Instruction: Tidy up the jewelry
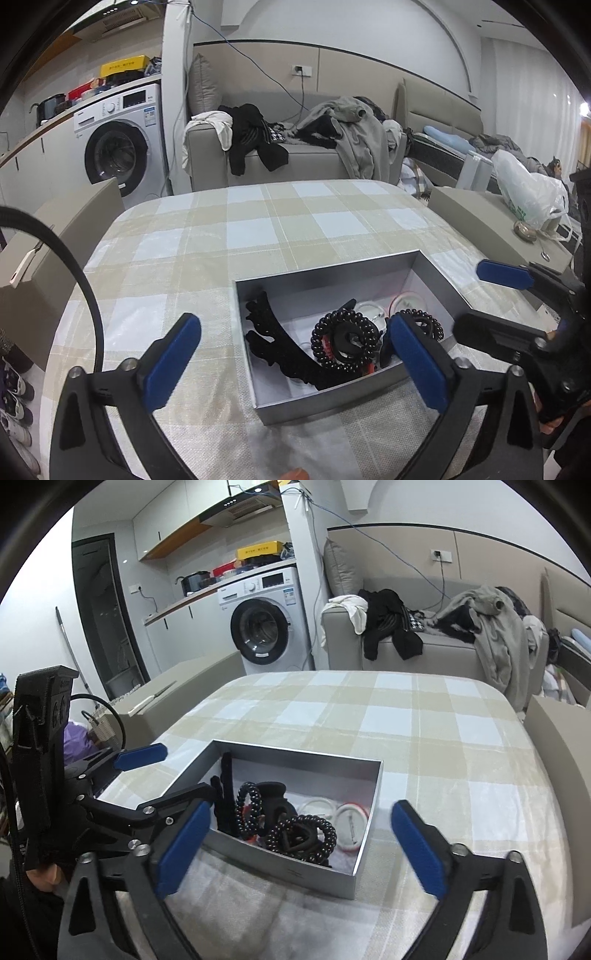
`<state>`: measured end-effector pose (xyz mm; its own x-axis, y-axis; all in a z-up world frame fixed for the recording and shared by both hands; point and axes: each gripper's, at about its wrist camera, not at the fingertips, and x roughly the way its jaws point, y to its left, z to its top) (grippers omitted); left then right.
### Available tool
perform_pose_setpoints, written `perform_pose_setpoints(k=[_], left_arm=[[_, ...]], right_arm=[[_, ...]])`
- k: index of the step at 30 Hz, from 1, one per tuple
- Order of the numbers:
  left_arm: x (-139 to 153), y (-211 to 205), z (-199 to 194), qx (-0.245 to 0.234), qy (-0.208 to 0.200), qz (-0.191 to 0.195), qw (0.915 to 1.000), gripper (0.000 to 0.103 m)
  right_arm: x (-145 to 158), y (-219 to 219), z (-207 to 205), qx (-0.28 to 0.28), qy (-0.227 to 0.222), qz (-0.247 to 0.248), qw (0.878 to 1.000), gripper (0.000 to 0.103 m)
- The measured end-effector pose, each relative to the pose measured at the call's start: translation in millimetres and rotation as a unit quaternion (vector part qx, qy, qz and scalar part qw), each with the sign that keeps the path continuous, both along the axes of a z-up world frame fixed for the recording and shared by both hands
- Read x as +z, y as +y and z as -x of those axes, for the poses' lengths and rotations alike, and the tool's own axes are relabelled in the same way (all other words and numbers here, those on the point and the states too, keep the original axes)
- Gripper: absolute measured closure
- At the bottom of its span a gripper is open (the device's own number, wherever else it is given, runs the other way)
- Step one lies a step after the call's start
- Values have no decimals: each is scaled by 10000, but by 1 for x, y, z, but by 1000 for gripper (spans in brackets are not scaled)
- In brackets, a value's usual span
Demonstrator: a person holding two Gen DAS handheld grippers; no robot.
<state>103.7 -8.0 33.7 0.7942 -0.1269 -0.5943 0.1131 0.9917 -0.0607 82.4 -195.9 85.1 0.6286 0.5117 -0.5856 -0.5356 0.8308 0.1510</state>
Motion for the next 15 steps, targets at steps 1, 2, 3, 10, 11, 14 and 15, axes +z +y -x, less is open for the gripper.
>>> perform_pose_setpoints(k=[1, 2, 3, 10, 11, 14, 15], left_arm=[[1, 2, 2, 35, -44, 20, 10000, 2], [2, 4, 5, 72, -73, 19, 9999, 2], [3, 6, 7, 116, -102, 10, 9999, 2], [2, 17, 23, 407, -232, -6, 9989, 2], [2, 18, 24, 444, -235, -13, 9987, 2], [-2, 21, 29, 474, -343, 15, 9983, 2], [-3, 22, 30, 472, -355, 28, 9982, 2]], right_arm=[[2, 0, 3, 10, -60, -1, 10000, 0], [2, 0, 4, 8, -95, 22, 10000, 0], [3, 0, 6, -4, -124, 50, 9999, 0], [-2, 0, 15, -79, -259, 77, 9996, 0], [-3, 0, 15, -86, -263, 64, 9996, 0], [-6, -3, 18, -108, -331, 31, 9994, 0], [-7, -3, 19, -112, -347, 34, 9993, 0]])
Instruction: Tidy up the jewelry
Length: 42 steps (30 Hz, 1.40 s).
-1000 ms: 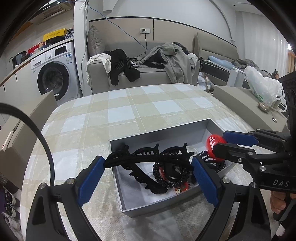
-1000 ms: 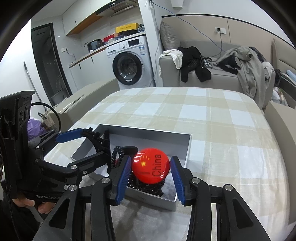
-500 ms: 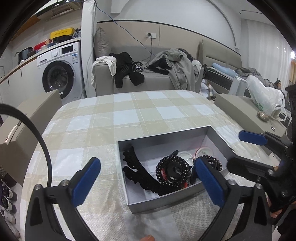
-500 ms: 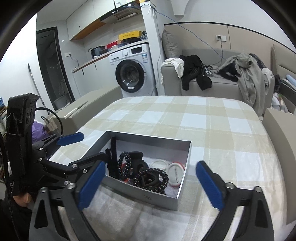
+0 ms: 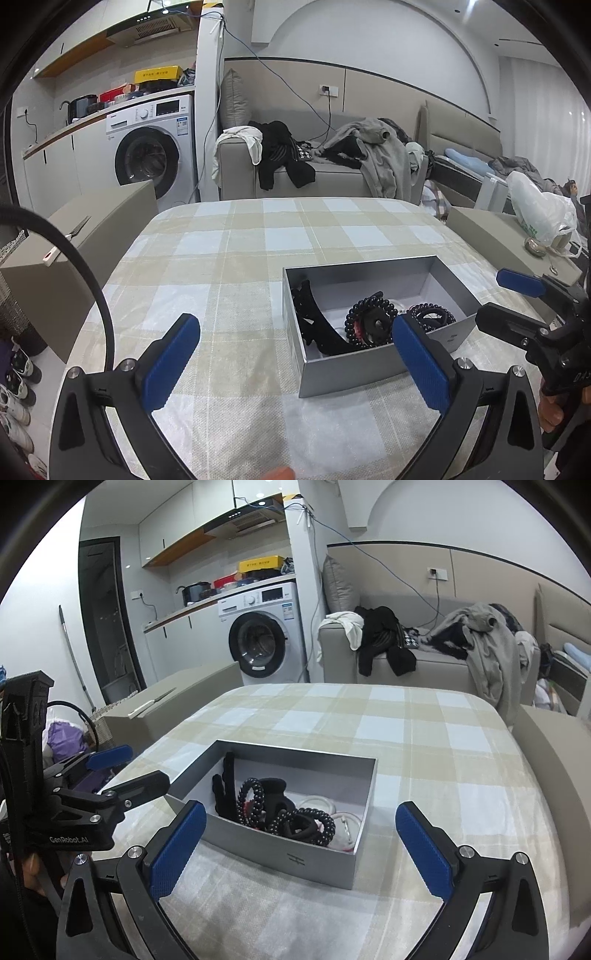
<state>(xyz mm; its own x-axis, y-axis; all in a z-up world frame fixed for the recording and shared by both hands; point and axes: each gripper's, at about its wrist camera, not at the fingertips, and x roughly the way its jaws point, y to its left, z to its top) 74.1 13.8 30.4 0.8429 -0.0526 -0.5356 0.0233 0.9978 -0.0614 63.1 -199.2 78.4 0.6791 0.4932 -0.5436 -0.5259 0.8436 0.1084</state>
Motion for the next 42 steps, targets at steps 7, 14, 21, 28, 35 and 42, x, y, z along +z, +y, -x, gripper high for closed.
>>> perform_pose_setpoints(k=[7, 14, 21, 28, 35, 42], left_arm=[[-9, -3, 1, 50, -88, -203, 9997, 2], [-9, 0, 5, -39, -249, -112, 9996, 2], [-14, -2, 6, -95, -251, -138, 9995, 2], [-14, 0, 7, -135, -259, -62, 9996, 2], [-13, -3, 8, -220, -274, -76, 9994, 2], [-13, -4, 9, -244, -306, -97, 9992, 2]], right_arm=[[-8, -3, 1, -9, -118, -56, 9999, 0], [-12, -4, 6, 9, -346, -152, 9993, 0], [-8, -7, 14, 0, -581, -243, 9980, 0], [-6, -6, 20, -17, -791, -230, 9966, 0], [-6, -7, 20, -37, -762, -256, 9968, 0], [-5, -6, 20, -45, -753, -254, 9968, 0]])
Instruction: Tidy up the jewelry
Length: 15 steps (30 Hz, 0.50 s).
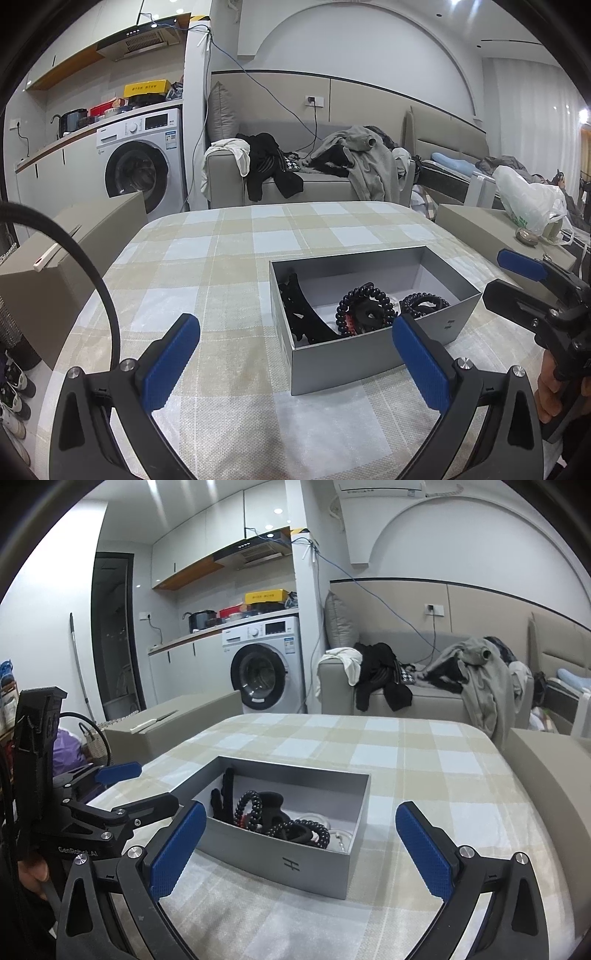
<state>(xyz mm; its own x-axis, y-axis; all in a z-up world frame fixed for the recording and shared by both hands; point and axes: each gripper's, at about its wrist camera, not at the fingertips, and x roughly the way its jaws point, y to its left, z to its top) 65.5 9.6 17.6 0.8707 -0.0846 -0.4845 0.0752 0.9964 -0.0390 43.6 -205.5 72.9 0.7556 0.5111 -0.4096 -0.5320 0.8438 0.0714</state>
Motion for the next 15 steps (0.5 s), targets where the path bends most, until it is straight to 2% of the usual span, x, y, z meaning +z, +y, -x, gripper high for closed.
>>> perform_pose_setpoints(k=[15], left_arm=[[0, -1, 1, 14, 28, 5, 10000, 2]], right_arm=[[-1, -1, 0, -4, 3, -5, 10000, 0]])
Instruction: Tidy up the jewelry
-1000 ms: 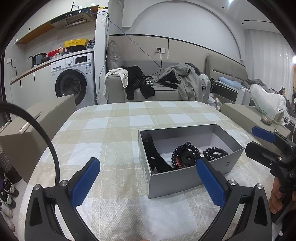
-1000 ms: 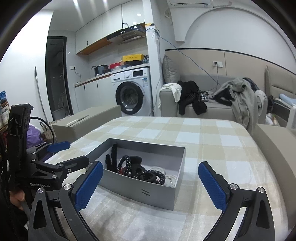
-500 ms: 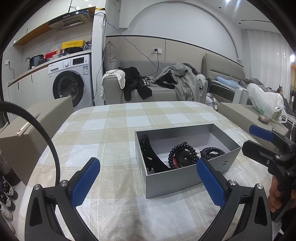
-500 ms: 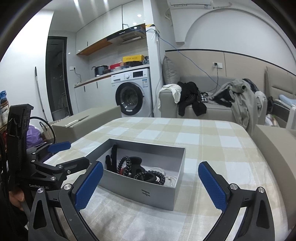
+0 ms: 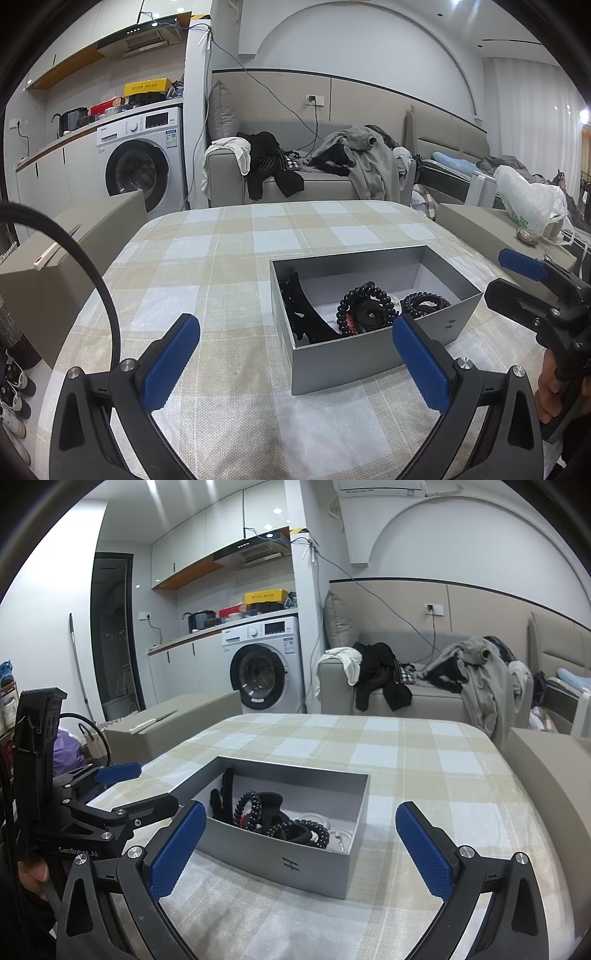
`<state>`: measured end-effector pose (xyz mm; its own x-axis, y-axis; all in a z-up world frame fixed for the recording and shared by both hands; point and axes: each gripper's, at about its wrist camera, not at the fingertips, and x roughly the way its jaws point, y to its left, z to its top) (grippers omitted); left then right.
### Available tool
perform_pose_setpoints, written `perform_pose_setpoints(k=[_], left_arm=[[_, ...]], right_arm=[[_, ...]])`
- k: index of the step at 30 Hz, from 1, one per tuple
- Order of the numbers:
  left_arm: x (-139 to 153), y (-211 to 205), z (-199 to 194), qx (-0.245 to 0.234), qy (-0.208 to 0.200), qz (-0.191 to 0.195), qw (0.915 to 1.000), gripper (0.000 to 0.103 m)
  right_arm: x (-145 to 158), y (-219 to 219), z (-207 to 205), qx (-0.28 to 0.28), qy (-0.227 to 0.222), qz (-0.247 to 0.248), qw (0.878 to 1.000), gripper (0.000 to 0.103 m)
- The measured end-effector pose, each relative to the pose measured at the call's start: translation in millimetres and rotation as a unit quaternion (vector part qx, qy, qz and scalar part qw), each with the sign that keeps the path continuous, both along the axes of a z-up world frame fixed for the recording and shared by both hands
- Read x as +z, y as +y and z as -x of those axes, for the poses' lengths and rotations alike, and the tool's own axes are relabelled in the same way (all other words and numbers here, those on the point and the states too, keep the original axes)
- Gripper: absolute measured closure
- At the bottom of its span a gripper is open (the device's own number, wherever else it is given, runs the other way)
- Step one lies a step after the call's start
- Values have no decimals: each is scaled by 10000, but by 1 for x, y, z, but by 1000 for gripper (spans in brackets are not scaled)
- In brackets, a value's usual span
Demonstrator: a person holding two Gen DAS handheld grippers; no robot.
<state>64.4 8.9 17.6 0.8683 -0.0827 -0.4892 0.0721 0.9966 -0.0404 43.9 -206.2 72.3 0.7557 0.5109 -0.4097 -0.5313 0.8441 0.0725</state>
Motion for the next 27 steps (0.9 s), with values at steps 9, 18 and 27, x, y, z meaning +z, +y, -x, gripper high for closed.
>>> perform_pose_setpoints(k=[9, 18, 27], left_arm=[[0, 0, 0, -1, 14, -4, 10000, 2], [0, 1, -1, 17, 10, -1, 10000, 1], [-2, 0, -2, 58, 3, -5, 10000, 1]], right_arm=[[0, 0, 0, -2, -3, -1, 10000, 0], [0, 0, 0, -4, 3, -3, 10000, 0], [0, 0, 0, -2, 7, 2, 10000, 0]])
